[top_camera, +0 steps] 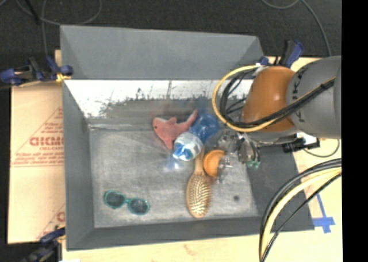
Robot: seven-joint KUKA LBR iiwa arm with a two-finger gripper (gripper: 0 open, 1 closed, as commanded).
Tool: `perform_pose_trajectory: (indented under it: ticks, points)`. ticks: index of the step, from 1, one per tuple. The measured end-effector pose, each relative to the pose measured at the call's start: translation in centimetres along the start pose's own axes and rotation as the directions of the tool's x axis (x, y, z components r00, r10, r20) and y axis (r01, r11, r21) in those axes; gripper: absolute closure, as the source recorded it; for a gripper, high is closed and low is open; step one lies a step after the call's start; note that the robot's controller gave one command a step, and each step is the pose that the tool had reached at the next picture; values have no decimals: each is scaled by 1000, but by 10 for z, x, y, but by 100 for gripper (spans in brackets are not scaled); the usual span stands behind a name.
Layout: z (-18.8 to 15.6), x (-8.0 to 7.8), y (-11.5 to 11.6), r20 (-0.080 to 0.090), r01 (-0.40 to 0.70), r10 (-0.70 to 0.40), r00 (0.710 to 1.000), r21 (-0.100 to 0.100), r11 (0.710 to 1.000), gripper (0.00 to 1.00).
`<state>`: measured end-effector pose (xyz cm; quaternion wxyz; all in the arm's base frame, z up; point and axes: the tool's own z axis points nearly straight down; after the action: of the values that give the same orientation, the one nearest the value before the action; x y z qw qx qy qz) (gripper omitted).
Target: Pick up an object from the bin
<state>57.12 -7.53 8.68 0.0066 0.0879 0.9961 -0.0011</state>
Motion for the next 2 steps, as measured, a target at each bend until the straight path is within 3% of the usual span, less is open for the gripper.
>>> perform_pose_trajectory:
  ticks: [1, 2]
  points:
    - [0, 0, 0, 0, 1, -1, 1000, 1, 1000, 100]
    - [-149, -7, 10, -7, 4, -4, 1000, -2, 1000, 100]
